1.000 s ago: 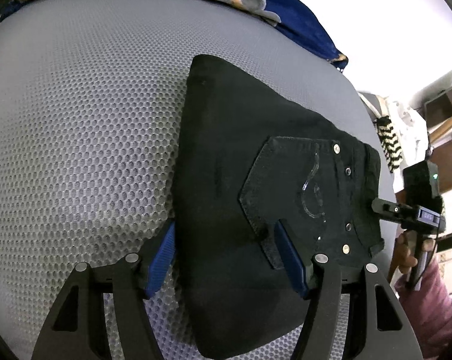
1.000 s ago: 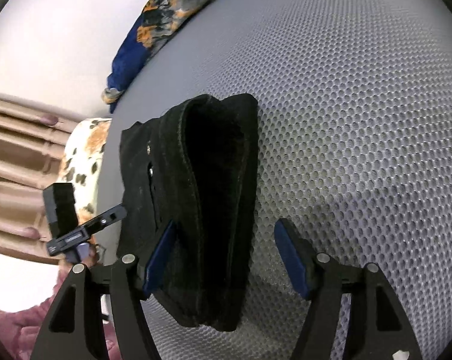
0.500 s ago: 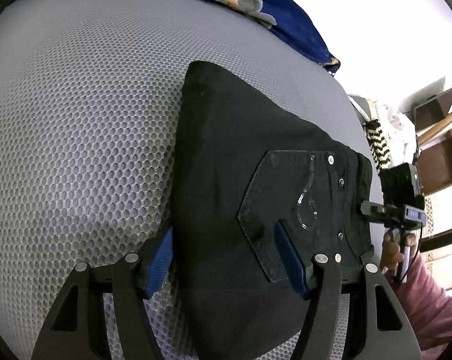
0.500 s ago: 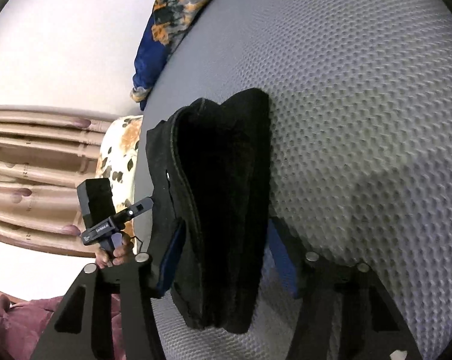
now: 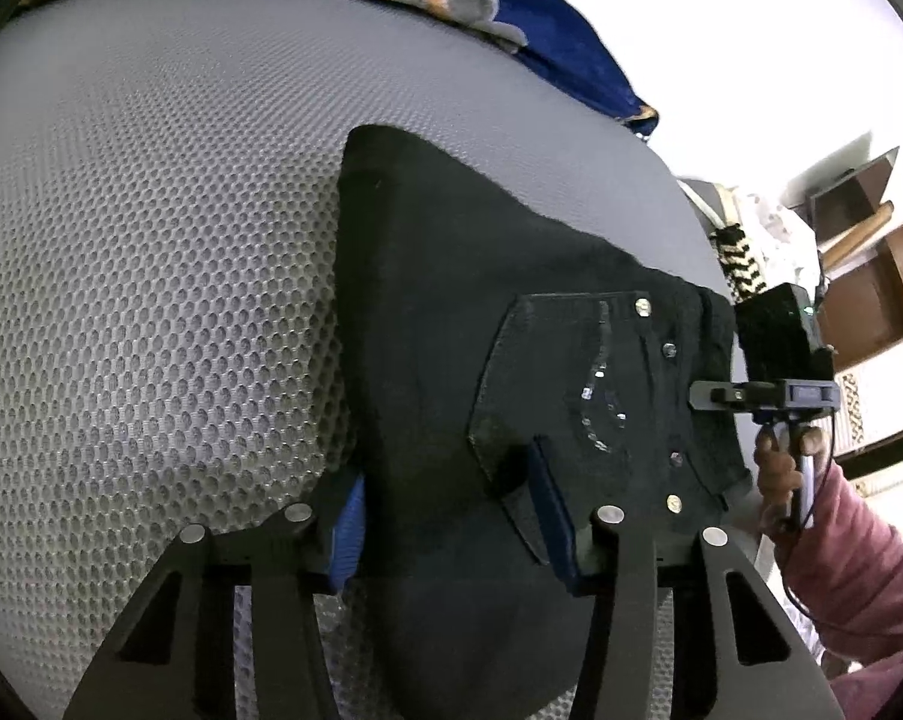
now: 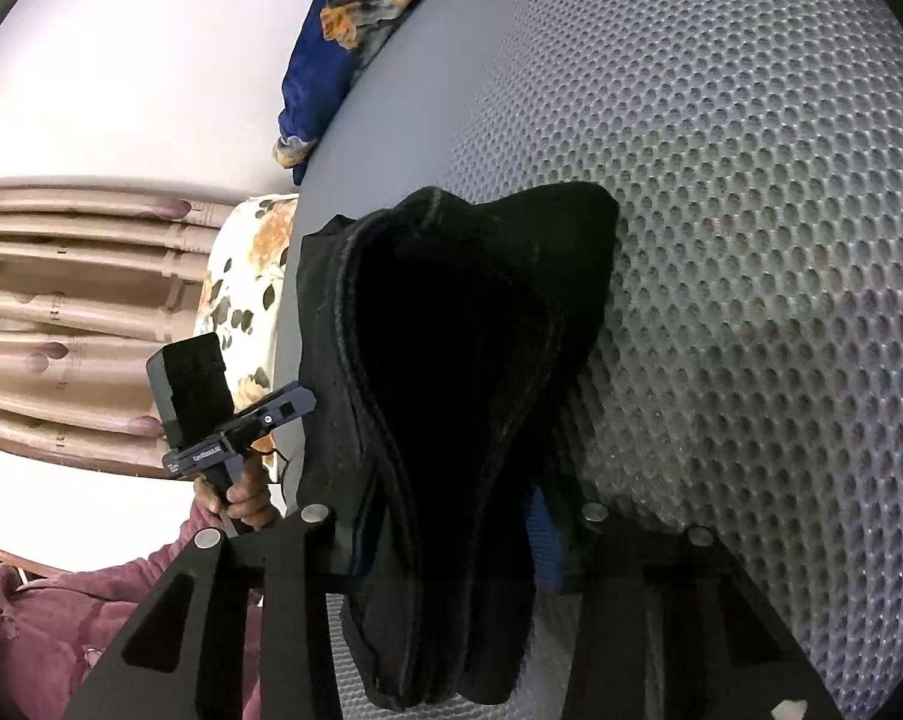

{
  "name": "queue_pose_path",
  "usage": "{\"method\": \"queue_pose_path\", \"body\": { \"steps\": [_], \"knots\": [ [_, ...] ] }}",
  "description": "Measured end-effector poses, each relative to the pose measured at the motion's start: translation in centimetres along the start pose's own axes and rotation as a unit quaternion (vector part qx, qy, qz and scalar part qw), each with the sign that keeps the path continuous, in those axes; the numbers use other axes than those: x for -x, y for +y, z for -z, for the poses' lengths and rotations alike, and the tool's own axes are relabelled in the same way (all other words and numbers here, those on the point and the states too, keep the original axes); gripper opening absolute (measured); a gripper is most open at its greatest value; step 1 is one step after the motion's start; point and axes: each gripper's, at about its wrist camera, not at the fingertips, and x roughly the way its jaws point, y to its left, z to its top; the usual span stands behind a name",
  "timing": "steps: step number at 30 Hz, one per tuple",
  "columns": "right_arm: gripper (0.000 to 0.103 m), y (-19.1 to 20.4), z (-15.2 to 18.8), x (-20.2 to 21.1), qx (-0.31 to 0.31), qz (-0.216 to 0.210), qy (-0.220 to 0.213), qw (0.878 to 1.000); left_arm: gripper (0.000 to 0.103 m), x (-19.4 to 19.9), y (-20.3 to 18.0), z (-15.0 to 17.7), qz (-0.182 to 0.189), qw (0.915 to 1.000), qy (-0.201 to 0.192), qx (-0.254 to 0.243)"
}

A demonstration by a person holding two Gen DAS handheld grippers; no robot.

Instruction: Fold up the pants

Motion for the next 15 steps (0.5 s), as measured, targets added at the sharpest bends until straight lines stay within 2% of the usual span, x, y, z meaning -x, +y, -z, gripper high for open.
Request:
{"method": "queue_pose_path", "body": {
  "steps": [4,8,15],
  "knots": [
    [0.04,0.1,0.0,-0.1,0.001,0.0,-0.001,1.0,0.051,0.0,0.3,-0.3,0.011,0.9998,-0.003,0.016],
    [0.04,0.2,0.2,-0.1,0.0,-0.001,-0.003,1.0,0.053,-0.1,1.2,-0.7,0.037,0.9989,0.002,0.028],
    [0.039,0.0,0.2,-0.1,0.0,-0.001,-0.007,1.0,0.053,0.1,0.1,-0.7,0.057,0.9982,0.013,-0.011]
  ]
}}
